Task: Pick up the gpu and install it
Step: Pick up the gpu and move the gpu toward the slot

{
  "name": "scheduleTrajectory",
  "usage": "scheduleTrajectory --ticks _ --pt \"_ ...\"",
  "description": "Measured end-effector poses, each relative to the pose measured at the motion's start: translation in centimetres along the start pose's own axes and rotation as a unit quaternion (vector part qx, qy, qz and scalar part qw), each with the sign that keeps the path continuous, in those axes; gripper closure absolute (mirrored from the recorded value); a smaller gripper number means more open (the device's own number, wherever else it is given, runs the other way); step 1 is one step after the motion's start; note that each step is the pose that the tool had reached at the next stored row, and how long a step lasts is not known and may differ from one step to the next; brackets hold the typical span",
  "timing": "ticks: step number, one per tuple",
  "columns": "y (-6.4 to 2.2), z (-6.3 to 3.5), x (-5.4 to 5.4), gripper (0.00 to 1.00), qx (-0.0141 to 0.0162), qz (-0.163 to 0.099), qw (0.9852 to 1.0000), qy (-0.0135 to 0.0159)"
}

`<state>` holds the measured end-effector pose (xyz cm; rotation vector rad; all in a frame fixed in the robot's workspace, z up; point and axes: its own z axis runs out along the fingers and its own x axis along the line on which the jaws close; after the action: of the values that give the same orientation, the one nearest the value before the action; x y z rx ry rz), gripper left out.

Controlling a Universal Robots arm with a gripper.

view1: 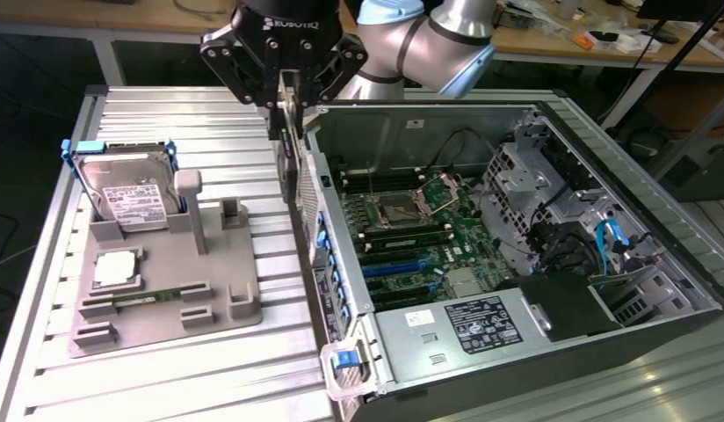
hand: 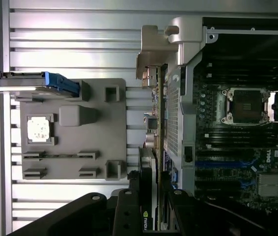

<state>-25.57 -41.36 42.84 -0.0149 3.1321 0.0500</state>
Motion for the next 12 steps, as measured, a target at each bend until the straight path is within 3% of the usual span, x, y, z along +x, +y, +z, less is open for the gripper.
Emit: scheduleTrajectory --ticks 4,12 --pt "-0.01 0.0 -1.1 0.73 0.0 0.0 1.0 0.0032" --pt "-0.03 0.02 -2.2 0.73 0.0 0.002 1.0 0.0061"
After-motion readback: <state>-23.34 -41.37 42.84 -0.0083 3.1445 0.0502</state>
